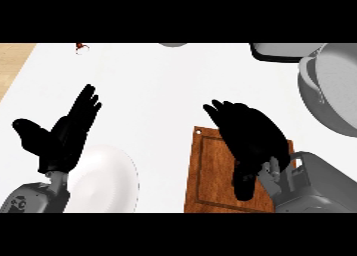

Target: Pick the sweet potato from the cutting board and place it in the pot

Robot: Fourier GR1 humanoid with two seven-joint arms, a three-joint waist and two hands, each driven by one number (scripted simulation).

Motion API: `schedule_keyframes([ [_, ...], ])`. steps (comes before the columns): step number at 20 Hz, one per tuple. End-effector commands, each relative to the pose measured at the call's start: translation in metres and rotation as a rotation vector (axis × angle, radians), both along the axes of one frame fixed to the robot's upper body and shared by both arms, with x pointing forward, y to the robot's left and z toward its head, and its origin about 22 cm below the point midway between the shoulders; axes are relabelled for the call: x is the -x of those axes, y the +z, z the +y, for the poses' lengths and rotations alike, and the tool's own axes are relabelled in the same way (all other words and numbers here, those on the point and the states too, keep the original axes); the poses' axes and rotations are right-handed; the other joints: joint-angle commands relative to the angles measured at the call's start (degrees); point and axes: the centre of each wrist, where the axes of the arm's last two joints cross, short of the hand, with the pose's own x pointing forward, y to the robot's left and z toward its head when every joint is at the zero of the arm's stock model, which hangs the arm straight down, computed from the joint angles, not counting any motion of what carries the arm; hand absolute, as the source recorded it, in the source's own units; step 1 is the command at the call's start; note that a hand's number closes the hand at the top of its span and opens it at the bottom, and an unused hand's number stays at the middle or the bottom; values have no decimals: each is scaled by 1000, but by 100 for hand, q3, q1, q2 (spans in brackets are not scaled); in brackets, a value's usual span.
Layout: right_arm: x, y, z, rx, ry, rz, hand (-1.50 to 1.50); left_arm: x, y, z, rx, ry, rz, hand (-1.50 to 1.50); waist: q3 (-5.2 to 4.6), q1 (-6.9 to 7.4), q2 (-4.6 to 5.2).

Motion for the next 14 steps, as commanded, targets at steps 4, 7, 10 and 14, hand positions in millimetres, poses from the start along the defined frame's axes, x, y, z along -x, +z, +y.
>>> schedule_keyframes([
  [4, -10, -10, 24, 201, -162, 79, -150, -5, -4, -5, -7, 19, 13, 0, 8, -85, 8],
  [7, -19, -15, 11, 252, -176, 129, -150, 5, 8, -11, 8, -5, 15, 0, 12, -72, -13],
  [10, -11, -41, 14, 317, -181, 145, -150, 4, 8, -11, 2, 7, 4, 0, 12, -73, -8],
  [14, -9, -48, 11, 349, -207, 140, -150, 2, 11, 4, -3, 17, 8, 0, 14, -89, -6],
])
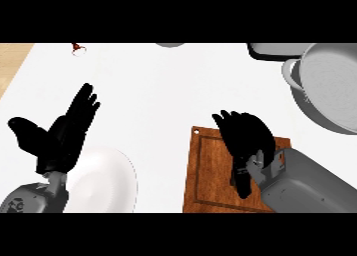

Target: Pick the sweet potato from the cutting board and place it in the pot

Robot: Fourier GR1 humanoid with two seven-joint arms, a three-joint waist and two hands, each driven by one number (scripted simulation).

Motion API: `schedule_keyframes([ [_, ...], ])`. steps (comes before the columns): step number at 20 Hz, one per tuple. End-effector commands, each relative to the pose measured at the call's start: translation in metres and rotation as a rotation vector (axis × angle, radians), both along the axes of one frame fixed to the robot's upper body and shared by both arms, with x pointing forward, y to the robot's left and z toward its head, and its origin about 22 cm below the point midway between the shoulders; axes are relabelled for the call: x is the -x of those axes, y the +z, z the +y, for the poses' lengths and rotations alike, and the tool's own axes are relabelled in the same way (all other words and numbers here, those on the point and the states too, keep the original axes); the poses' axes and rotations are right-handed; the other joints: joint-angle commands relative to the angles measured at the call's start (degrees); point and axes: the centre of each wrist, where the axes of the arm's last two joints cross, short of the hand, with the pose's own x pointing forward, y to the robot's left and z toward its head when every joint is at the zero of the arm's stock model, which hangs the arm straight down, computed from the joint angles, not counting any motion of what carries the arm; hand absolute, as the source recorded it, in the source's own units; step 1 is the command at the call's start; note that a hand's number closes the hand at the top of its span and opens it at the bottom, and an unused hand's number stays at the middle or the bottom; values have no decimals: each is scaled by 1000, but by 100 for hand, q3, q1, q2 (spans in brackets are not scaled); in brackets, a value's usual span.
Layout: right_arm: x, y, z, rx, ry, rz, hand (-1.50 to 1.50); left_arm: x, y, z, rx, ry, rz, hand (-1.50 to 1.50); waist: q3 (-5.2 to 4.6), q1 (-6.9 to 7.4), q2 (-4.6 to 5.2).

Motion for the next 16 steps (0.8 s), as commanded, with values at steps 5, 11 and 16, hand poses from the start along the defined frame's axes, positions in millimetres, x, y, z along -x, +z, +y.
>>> schedule_keyframes([
  [5, 29, -16, 24, 161, -117, -28, -150, 8, -1, -4, -3, 2, 15, 0, 6, -15, -3],
  [11, 30, -20, 32, 125, -123, -39, -150, 12, 10, 16, 13, -7, 10, 0, 7, 26, 3],
  [16, 18, -19, 46, 154, -170, -30, -150, 2, -11, 4, 1, -13, 5, 0, 1, -5, 17],
])
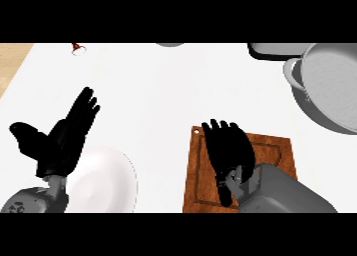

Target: Pick the sweet potato from the cutting board and place it in the pot

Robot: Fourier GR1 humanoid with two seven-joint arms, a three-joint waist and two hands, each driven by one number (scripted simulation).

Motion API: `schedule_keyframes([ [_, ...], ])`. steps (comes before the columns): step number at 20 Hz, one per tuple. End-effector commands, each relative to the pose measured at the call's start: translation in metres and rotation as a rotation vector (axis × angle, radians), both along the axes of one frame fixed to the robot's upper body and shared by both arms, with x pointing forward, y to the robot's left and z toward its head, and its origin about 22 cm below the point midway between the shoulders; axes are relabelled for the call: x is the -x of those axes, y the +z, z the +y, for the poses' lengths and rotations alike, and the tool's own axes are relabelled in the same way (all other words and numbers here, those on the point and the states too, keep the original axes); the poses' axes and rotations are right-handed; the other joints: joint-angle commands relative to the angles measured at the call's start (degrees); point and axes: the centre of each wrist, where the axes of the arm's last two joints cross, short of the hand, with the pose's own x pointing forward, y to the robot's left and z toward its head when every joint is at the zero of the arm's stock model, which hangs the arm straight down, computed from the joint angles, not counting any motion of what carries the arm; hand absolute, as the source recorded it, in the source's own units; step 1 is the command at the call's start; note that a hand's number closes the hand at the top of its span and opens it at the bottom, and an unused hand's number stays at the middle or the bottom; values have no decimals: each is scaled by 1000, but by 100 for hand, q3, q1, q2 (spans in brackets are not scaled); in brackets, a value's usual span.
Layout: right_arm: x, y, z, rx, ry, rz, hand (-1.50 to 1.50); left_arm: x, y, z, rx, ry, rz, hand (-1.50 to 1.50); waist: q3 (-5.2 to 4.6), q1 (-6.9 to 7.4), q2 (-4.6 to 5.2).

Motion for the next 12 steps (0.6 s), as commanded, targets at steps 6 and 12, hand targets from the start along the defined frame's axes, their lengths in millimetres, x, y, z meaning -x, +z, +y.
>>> schedule_keyframes([
  [6, -2, -40, 2, 239, -170, -3, -150, -8, 9, -8, 14, 9, -1, 0, 3, -10, 12],
  [12, -17, -63, -17, 269, -165, 30, -150, -17, 18, 1, -5, 10, -17, 0, 6, 26, 22],
])
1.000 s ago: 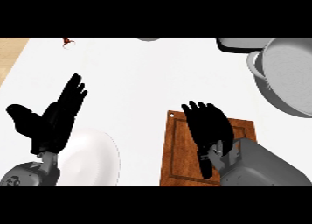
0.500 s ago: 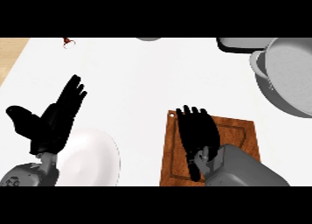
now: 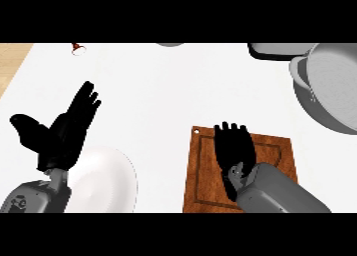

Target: Pick the sweet potato from the cutting board and place it in the pot

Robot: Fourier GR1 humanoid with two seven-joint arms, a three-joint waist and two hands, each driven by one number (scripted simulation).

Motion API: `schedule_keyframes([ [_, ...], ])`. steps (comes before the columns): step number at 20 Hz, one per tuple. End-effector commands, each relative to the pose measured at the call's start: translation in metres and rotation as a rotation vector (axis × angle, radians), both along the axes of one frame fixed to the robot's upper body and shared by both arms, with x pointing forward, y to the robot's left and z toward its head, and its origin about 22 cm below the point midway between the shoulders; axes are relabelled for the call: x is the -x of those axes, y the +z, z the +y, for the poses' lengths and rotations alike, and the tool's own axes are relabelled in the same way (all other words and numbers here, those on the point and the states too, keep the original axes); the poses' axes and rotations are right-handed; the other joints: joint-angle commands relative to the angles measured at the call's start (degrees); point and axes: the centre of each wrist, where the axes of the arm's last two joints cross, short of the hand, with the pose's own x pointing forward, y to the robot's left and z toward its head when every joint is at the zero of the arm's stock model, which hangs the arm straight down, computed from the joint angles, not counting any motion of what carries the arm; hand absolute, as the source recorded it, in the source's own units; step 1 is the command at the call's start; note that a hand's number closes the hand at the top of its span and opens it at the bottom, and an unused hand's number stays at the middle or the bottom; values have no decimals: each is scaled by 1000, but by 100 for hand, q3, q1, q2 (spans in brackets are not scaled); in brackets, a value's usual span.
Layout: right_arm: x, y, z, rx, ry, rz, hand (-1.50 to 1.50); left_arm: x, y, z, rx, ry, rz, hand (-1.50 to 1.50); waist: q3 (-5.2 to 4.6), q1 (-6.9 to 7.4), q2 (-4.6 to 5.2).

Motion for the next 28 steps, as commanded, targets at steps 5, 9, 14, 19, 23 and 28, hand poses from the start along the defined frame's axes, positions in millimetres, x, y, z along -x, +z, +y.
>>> schedule_keyframes([
  [5, 2, -25, 12, 203, -125, 54, -150, 4, 7, 8, 10, -9, 12, 0, -1, 15, -2],
  [9, -6, -32, -20, 257, -138, 64, -150, 10, -6, -9, -7, -5, 5, 0, 1, -4, -8],
  [14, -7, -37, 1, 250, -133, 88, -150, 13, -9, 17, 0, -13, -11, 0, 0, 34, -3],
  [19, -4, -60, -28, 232, -155, 99, -150, 4, 9, -6, 16, 13, -7, 0, 5, 14, 0],
  [23, 1, -54, -8, 101, -42, 74, 150, 4, -1, 8, -9, -3, 9, 0, 4, 18, 4],
  [28, -7, -37, 4, 118, -13, 34, 150, 2, -12, -6, -4, -9, 14, 0, 3, 12, 3],
])
